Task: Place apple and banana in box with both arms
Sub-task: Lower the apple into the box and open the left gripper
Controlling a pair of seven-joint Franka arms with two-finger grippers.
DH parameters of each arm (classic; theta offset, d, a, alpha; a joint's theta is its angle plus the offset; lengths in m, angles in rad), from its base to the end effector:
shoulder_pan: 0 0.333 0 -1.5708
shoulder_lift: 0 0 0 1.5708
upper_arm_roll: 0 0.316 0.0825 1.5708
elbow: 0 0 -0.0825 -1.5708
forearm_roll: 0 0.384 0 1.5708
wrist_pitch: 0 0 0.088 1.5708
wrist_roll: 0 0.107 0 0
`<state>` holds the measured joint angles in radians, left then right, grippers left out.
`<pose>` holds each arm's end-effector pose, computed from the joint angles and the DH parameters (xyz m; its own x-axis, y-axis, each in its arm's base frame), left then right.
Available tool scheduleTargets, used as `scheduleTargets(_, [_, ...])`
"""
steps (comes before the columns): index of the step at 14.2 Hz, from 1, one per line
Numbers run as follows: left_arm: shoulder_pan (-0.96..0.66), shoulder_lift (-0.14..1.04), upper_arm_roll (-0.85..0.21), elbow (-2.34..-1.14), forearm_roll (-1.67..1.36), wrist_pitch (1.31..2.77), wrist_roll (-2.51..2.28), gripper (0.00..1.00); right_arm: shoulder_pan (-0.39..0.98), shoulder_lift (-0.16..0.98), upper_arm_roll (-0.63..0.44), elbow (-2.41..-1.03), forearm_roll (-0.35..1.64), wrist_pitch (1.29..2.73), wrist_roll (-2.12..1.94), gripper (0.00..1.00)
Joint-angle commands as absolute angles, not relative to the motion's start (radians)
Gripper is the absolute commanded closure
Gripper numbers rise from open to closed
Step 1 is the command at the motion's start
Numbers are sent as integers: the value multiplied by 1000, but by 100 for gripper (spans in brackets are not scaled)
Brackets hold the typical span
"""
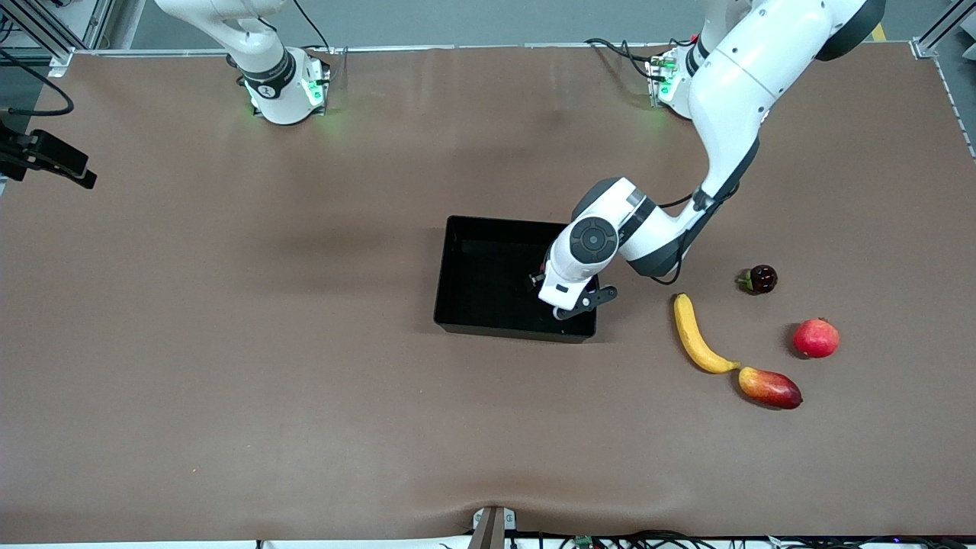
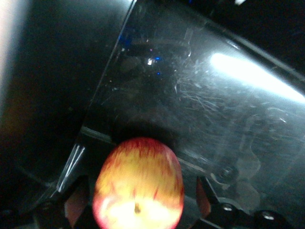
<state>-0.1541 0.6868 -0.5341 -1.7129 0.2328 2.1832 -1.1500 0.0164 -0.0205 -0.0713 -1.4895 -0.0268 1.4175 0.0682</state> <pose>0.5339 -0.3853 0.2253 0.9050 0.3833 -0.1842 0.3844 -0.9226 -0.0315 0.5310 -0.0328 0.6603 0.9907 -0.1267 -0.0496 -0.1254 -0.9917 0.0286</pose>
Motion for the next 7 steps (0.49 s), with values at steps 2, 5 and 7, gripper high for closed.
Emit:
scheduleTargets(2, [-141,505,-566,-1649,213,1968,-1175,0,-11,-48,-57,-1514,-49,1431,51,0])
scheduleTargets(5, [-45,428,-569,-1588,198,1864,-1103,0,-11,-49,-57,-1517,-46,1430,52,0])
scheduleTargets(7, [65,417,-566,-1565,193,1810,-995,0,-11,-49,-57,-1516,-45,1430,54,0])
